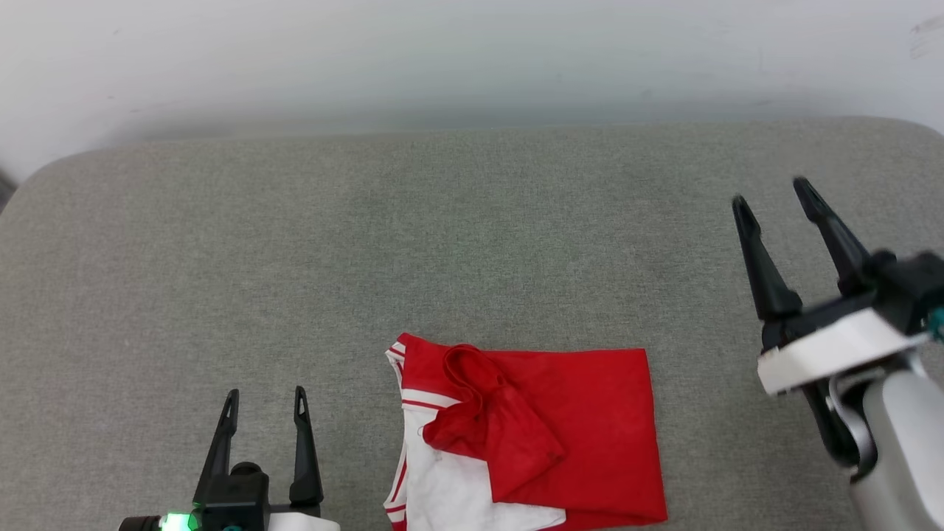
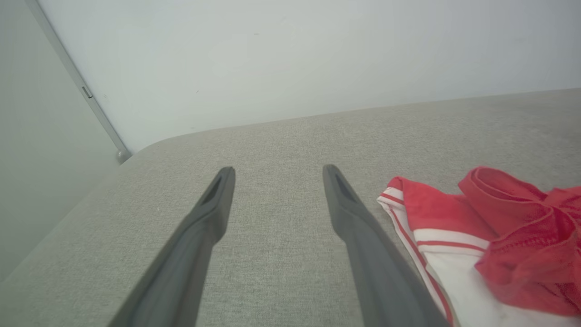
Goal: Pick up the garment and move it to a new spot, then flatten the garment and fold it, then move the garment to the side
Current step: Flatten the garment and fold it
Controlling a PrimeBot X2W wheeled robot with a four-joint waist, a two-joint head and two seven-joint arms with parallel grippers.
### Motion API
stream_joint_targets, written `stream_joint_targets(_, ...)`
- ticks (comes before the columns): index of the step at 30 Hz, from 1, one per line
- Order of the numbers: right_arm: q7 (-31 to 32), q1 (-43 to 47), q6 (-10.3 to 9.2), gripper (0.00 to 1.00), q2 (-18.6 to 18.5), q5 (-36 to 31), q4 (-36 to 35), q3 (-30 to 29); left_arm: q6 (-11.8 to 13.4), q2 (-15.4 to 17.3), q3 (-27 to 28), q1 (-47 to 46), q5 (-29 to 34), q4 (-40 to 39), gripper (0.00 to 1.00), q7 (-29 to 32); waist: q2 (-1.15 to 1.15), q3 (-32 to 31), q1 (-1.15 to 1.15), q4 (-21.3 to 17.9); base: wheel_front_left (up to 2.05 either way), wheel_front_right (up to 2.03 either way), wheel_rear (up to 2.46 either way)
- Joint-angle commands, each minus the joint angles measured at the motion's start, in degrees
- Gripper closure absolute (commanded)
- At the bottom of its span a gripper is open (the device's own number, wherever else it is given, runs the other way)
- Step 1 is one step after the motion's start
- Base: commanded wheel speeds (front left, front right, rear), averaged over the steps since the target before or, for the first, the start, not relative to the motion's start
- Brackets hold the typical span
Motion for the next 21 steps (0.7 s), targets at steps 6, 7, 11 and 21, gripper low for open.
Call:
stream_joint_targets(6,-0.13,13.27,-0.03,0.0,6.9,-7.55,-8.26,-9.14,-0.5,-0.27,-0.46,0.89,-0.24,0.38,0.0,-0.15,0.0,-0.99,0.0,0.0,0.0,0.0,0.0)
stream_joint_targets(7,-0.12,14.95,-0.05,0.0,8.13,-7.76,-9.21,-10.29,-0.59,-0.32,-0.49,1.03,-0.27,0.51,0.0,-0.15,0.0,-1.31,0.0,0.06,0.0,0.0,0.0)
stream_joint_targets(11,-0.12,20.76,-0.03,0.0,11.11,-9.37,-11.59,-12.54,-0.82,-0.44,-0.51,1.66,-0.35,0.75,0.0,-0.15,0.0,-2.39,0.0,0.28,0.0,0.0,0.0)
stream_joint_targets(21,-0.13,30.34,-0.03,0.0,15.26,-10.27,-15.28,-14.98,-1.5,-0.57,-0.46,3.72,-0.71,1.01,0.0,-0.15,0.0,-4.69,0.0,1.13,0.0,0.0,0.0)
